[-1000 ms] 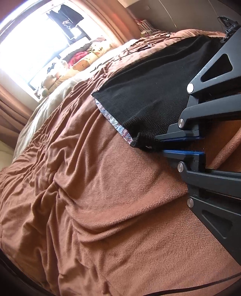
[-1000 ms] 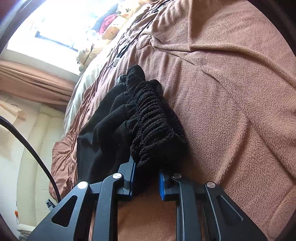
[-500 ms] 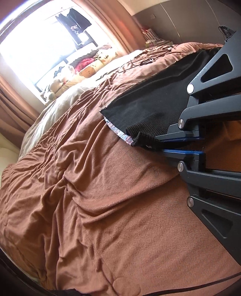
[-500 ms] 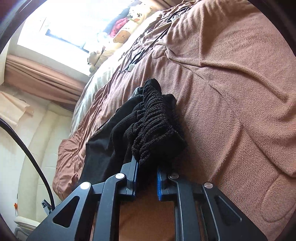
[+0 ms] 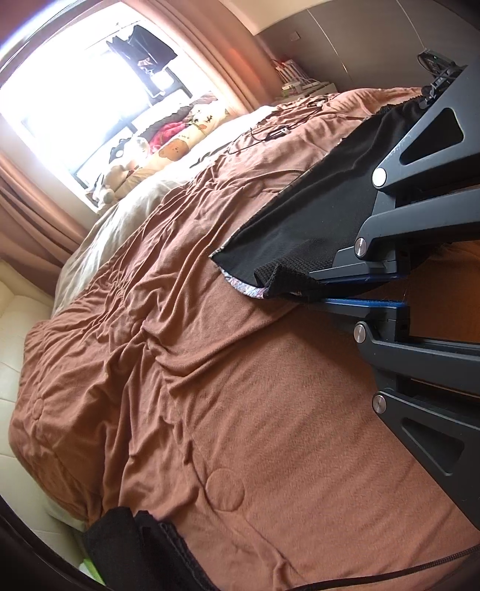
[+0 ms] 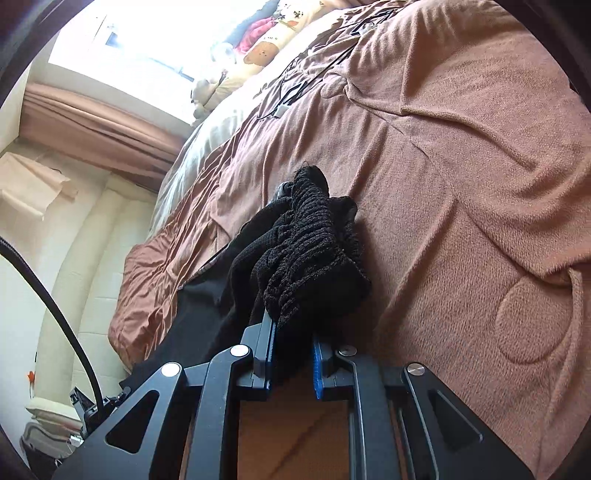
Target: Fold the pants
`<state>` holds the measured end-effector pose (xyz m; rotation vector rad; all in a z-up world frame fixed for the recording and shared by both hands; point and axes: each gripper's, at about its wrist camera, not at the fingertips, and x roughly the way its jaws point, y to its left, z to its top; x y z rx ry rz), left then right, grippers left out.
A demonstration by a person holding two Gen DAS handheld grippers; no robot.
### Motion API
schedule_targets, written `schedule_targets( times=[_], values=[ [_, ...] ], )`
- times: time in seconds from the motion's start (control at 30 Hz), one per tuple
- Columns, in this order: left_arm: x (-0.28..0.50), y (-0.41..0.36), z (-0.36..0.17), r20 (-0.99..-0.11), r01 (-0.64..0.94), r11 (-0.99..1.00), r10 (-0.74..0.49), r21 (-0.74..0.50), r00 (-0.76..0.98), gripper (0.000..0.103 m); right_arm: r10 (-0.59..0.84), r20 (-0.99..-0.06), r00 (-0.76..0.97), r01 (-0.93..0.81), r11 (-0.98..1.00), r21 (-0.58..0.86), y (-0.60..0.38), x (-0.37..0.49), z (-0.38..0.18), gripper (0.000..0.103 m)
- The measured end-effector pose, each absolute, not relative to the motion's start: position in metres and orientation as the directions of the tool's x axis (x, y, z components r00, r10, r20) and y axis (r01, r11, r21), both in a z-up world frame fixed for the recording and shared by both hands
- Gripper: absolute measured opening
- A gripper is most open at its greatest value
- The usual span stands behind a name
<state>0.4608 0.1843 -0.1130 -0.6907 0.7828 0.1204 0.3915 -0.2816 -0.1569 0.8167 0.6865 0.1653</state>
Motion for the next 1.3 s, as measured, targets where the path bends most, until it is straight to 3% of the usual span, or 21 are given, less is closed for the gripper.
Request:
schedule_targets(
  times=[0.97, 1.3],
  values=[
    [0.314, 0.207, -0.122, -0.683, -0.366, 0.733, -0.179, -0.573, 0.708, 0.007, 0.419, -0.466, 0.779, 0.102, 0.649, 0.754, -0.263, 0.276, -0.159, 0.012],
    [0.298, 0.219, -0.150, -0.688, -0.370, 0.712, -0.217, -0.597, 0.692, 0.007, 0.368, -0.514, 0.775, 0.143, 0.690, 0.710, -0.252, 0.252, -0.161, 0.012]
  ],
)
